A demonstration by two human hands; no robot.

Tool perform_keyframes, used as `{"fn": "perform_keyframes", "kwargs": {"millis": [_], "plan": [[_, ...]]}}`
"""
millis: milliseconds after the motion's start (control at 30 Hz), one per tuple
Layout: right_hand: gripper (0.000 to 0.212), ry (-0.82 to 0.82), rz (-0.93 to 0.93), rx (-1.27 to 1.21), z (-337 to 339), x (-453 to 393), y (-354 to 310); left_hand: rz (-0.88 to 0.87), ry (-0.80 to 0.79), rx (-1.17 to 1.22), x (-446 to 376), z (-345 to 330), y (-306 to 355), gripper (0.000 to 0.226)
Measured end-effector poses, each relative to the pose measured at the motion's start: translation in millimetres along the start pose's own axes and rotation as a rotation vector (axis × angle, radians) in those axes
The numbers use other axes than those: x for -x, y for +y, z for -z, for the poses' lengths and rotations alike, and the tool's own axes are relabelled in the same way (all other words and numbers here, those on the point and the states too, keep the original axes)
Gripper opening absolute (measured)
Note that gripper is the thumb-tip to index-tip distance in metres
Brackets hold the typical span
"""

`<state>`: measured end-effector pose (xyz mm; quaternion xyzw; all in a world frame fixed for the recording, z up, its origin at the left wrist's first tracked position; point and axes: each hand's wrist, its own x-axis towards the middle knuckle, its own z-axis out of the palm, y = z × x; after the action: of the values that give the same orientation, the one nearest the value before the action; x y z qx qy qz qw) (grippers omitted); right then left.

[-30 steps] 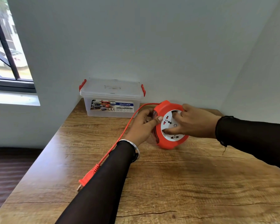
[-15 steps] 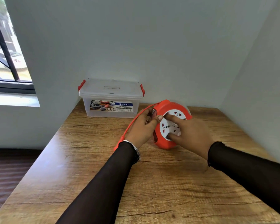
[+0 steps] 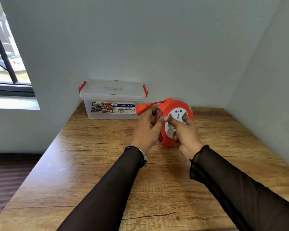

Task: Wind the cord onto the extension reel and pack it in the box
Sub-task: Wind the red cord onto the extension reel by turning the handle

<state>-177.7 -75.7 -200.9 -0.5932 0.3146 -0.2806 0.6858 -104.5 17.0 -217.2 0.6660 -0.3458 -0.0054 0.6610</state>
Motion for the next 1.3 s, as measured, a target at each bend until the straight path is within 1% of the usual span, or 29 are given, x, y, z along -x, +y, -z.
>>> {"fn": "perform_keyframes", "kwargs": {"millis": [100, 167, 233, 267, 300, 367, 400, 433, 500, 533, 567, 600, 667, 700, 767, 833, 933, 1033, 1100, 1300], "plan": [[0.075, -0.048, -0.106, 0.001, -2.9, 0.4, -7.9, -0.005, 0.026, 0.04, -0.3, 3.3, -2.4, 0.025], [0.069, -0.124, -0.144, 0.119, 0.2, 3.3, -13.9, 0.043, 0.029, 0.121, -0.9, 6.0, -7.3, 0.021], [0.064, -0.184, -0.117, 0.265, 7.9, 7.6, -17.6, 0.127, 0.035, 0.21, -1.6, 8.5, -12.5, 0.024], [0.058, -0.178, -0.025, 0.36, 13.6, 10.2, -18.5, 0.166, 0.047, 0.227, -2.8, 10.7, -13.9, 0.023], [0.051, -0.15, 0.145, 0.525, 20.8, 12.5, -18.7, 0.197, 0.059, 0.228, -4.7, 12.5, -14.9, 0.021], [0.042, -0.09, 0.611, 1.041, 36.9, 15.1, -21.0, 0.228, 0.067, 0.222, -7.9, 14.3, -15.6, 0.017], [0.044, -0.09, 0.837, 1.287, 42.5, 16.2, -24.0, 0.232, 0.06, 0.216, -9.1, 15.0, -15.3, 0.017], [0.05, -0.139, 0.999, 1.491, 45.4, 15.8, -27.9, 0.233, 0.05, 0.209, -9.9, 14.9, -15.2, 0.017], [0.064, -0.352, 1.173, 1.796, 46.1, 10.3, -36.9, 0.209, 0.03, 0.178, -9.5, 14.4, -15.3, 0.021], [0.069, -0.471, 1.223, 1.913, 45.2, 7.3, -42.5, 0.18, 0.023, 0.151, -8.3, 13.9, -14.7, 0.024], [0.073, -0.562, 1.26, 2.004, 43.5, 4.8, -48.9, 0.146, 0.022, 0.113, -6.9, 13.6, -14.4, 0.027], [0.074, -0.614, 1.317, 2.071, 42.6, 2.3, -56.0, 0.114, 0.031, 0.068, -5.4, 13.2, -14.1, 0.029], [0.077, -0.653, 1.451, 2.164, 39.2, -3.2, -68.6, 0.067, 0.058, -0.026, -3.7, 12.7, -15.2, 0.034], [0.078, -0.699, 1.496, 2.206, 36.5, -6.0, -73.0, 0.048, 0.067, -0.064, -3.6, 13.0, -16.1, 0.037], [0.075, -0.877, 1.576, 2.237, 29.8, -11.7, -79.3, 0.009, 0.076, -0.116, -4.7, 13.5, -18.1, 0.039], [0.074, -1.028, 1.613, 2.287, 24.9, -15.5, -85.9, -0.043, 0.082, -0.161, -6.1, 13.6, -19.4, 0.042], [0.082, -1.102, 1.594, 2.393, 17.2, -17.4, -91.4, -0.092, 0.084, -0.199, -7.1, 12.8, -19.2, 0.042], [0.091, -1.087, 1.646, 2.463, 10.8, -17.0, -92.3, -0.096, 0.088, -0.178, -7.2, 12.8, -19.6, 0.041], [0.091, -1.051, 1.684, 2.476, 11.7, -15.3, -92.2, -0.095, 0.109, -0.18, -7.3, 12.1, -20.0, 0.038], [0.08, -0.754, 1.822, 2.453, 26.3, -8.9, -82.5, -0.085, 0.174, -0.215, -5.0, 6.1, -18.6, 0.035]]}}
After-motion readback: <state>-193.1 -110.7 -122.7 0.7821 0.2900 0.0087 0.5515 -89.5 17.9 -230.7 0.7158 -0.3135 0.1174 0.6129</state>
